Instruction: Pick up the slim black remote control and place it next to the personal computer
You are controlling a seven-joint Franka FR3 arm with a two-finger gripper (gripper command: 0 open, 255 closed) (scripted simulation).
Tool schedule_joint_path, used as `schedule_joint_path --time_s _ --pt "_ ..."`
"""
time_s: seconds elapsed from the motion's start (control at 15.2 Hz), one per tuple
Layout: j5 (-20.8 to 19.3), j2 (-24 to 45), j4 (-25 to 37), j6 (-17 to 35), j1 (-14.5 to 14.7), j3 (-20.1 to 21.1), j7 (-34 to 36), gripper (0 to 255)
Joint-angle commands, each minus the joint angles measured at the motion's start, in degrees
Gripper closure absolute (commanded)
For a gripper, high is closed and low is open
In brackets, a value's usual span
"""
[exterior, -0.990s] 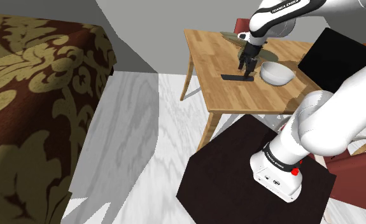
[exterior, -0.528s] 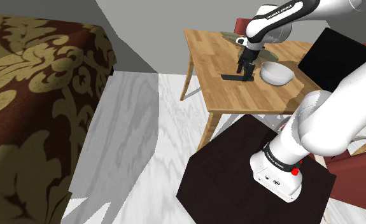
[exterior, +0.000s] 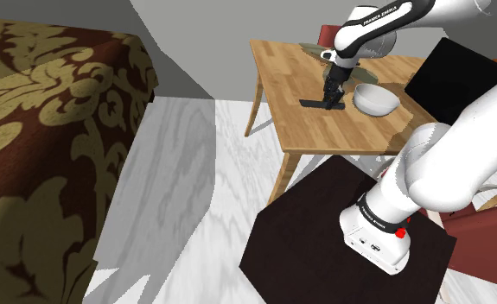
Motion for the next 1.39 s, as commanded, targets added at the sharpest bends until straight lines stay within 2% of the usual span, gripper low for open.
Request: schedule_joint_path --time_s 0.0,0.4,1.32 --pt "-0.1 0.0 -0.2 -0.2 0.0 0.0 0.1 255" --pt "0.1 0.1 -0.1 -0.2 0.0 0.0 -0.1 255" --pt "-4.2 -7.7 5.6 -12.4 -1.6 3.7 3.8 255"
